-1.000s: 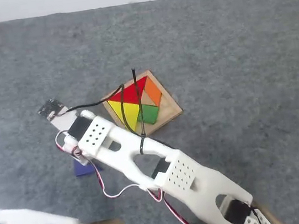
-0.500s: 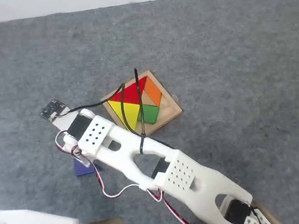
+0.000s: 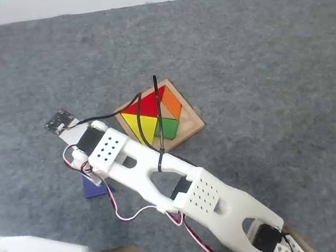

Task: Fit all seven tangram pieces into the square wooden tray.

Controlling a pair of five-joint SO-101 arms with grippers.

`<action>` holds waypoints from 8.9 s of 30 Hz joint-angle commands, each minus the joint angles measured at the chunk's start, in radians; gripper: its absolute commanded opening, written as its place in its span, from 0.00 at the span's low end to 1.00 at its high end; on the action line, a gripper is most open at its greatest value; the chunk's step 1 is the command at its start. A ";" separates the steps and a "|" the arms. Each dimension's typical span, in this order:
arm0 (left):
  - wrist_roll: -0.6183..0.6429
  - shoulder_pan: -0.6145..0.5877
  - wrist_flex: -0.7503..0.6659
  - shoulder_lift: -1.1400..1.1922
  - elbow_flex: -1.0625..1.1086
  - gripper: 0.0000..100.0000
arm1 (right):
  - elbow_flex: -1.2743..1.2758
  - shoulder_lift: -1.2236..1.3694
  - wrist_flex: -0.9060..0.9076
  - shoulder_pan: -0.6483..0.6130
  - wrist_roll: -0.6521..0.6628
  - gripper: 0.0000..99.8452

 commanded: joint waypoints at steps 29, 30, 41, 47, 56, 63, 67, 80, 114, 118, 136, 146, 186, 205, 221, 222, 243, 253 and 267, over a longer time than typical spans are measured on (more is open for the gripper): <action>-0.021 -0.017 0.031 -0.018 -0.036 0.25 | -0.014 -0.255 0.165 0.030 0.193 0.06; -0.021 -0.015 0.031 -0.018 -0.036 0.25 | -0.014 -0.289 0.188 0.031 0.249 0.06; -0.023 -0.018 0.031 -0.026 -0.036 0.25 | 0.290 -0.518 0.337 0.255 1.169 0.06; -0.023 0.017 0.031 -0.017 -0.030 0.25 | 0.419 -0.572 0.320 0.372 1.508 0.06; -0.023 0.017 -0.028 0.029 -0.035 0.25 | 0.419 -0.472 0.183 0.338 1.623 0.06; -0.048 0.014 -0.023 0.035 -0.035 0.25 | 0.417 -0.348 0.070 0.294 1.642 0.06; -0.049 0.014 -0.020 0.035 -0.035 0.25 | 0.417 -0.315 0.007 0.291 1.603 0.06; -0.049 0.012 -0.020 0.035 -0.035 0.25 | 0.417 -0.312 0.008 0.297 1.554 0.06; -0.046 0.012 -0.011 0.035 -0.035 0.25 | 0.301 -0.323 -0.010 -0.056 0.875 0.13; -0.048 -0.017 -0.011 0.026 -0.036 0.25 | 0.302 -0.302 -0.031 -0.128 0.853 0.18; -0.077 -0.118 -0.006 0.026 -0.036 0.25 | 0.301 -0.148 -0.341 -0.145 0.592 0.21; -0.078 -0.135 -0.005 0.025 -0.036 0.25 | 0.203 -0.113 -0.209 -0.145 0.634 0.07; 0.083 0.769 -0.153 -1.439 1.960 0.26 | 1.203 -1.222 -0.062 0.998 0.623 0.01; 0.199 0.761 -0.347 -1.441 2.219 0.26 | 1.870 -1.443 -0.499 0.997 0.543 0.01; 0.344 0.674 -0.709 -1.438 2.470 0.30 | 1.906 -1.443 -0.552 0.998 0.542 0.01; 0.365 0.675 -0.724 -1.439 2.485 0.30 | 1.906 -1.443 -0.552 0.998 0.542 0.01; 0.769 0.733 -0.528 -1.433 2.416 0.30 | 1.906 -1.434 -0.572 0.995 0.494 0.01; 0.769 0.733 -0.460 -1.432 2.365 0.30 | 1.906 -1.434 -0.570 0.997 0.494 0.01; 0.830 0.733 -0.652 -1.432 2.480 0.30 | 1.906 -1.434 -0.567 0.992 0.494 0.01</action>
